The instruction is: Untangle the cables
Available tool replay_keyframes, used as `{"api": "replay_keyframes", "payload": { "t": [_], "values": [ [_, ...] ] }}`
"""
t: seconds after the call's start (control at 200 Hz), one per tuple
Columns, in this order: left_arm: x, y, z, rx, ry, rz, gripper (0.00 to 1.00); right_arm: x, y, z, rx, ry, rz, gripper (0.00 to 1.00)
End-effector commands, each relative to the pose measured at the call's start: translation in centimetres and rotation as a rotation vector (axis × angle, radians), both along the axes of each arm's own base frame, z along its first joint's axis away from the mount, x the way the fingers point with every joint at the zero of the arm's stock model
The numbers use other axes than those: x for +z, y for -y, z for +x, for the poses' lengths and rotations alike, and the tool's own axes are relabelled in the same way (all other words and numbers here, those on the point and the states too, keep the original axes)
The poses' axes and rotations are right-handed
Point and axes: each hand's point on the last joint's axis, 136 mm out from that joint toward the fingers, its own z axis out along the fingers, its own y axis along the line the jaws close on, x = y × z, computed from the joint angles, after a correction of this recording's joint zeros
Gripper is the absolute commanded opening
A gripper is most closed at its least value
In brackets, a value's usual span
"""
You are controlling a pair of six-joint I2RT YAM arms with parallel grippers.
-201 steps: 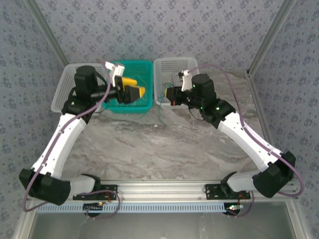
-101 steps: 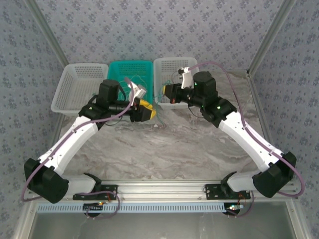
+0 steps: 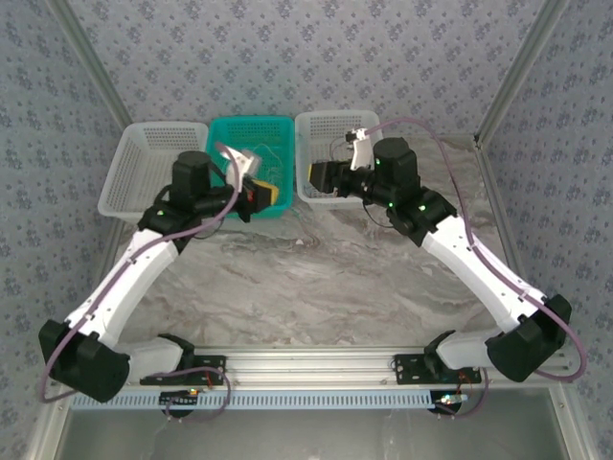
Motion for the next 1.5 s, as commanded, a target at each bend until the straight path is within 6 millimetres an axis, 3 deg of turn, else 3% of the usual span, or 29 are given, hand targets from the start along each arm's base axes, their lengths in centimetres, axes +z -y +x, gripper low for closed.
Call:
{"api": "replay_keyframes", "payload": {
  "t": [0.0,0.115,0.26,0.415,0.44,0.55,0.7,0.745,0.81,0.904,1.114,1.289,1.389,1.494],
  "values": [
    [3.5,-4.9,3.0,0.233,0.075,-0.051,0.00,0.9,2.4,-0.1,-0.083,0.016,0.022,0.66],
    [4.2,-10.0,5.6,0.407,0.072,-0.050,0.00,0.4,3.5,-0.2,-0.103,0.005,0.034,0.67],
    [3.5,-16.4,9.4,0.586,0.073,-0.054,0.00,-0.7,4.6,-0.4,-0.129,-0.028,0.034,0.67],
    [-0.7,-23.5,14.6,0.785,-0.075,-0.061,0.00,-0.6,5.6,-0.5,-0.147,-0.041,0.043,0.68],
    [-1.5,-24.6,15.3,0.812,-0.100,-0.067,0.00,-2.1,5.7,-0.6,-0.149,-0.068,0.025,0.68],
    [-4.8,-27.2,18.2,0.870,-0.209,-0.061,0.00,-2.3,6.4,-0.9,-0.165,-0.073,0.017,0.68],
    [-8.6,-29.1,20.6,0.910,-0.335,-0.040,0.00,-2.5,7.6,-1.4,-0.193,-0.080,0.009,0.68],
    [-9.1,-29.5,20.9,0.923,-0.348,-0.043,0.10,-2.6,8.0,-1.6,-0.201,-0.084,0.006,0.68],
    [-9.2,-29.7,20.8,0.933,-0.358,-0.053,0.31,-2.5,8.6,-1.9,-0.215,-0.080,0.013,0.68],
    [-8.1,-29.3,20.1,0.934,-0.339,-0.090,0.45,-2.4,9.8,-2.2,-0.244,-0.075,0.030,0.68],
    [-2.2,-27.0,16.3,0.902,-0.220,-0.175,0.48,-3.9,14.1,-1.2,-0.397,-0.128,0.039,0.70],
    [2.7,-22.3,10.4,0.834,-0.077,-0.169,0.49,-7.6,19.8,-0.6,-0.626,-0.187,-0.069,0.71],
    [3.0,-18.8,6.5,0.776,-0.037,-0.112,0.53,-9.7,23.3,-0.6,-0.772,-0.194,-0.151,0.74],
    [1.1,-16.3,2.8,0.740,-0.034,-0.004,0.55,-12.3,26.4,-0.7,-0.899,-0.167,-0.292,0.77]
  ]
}}
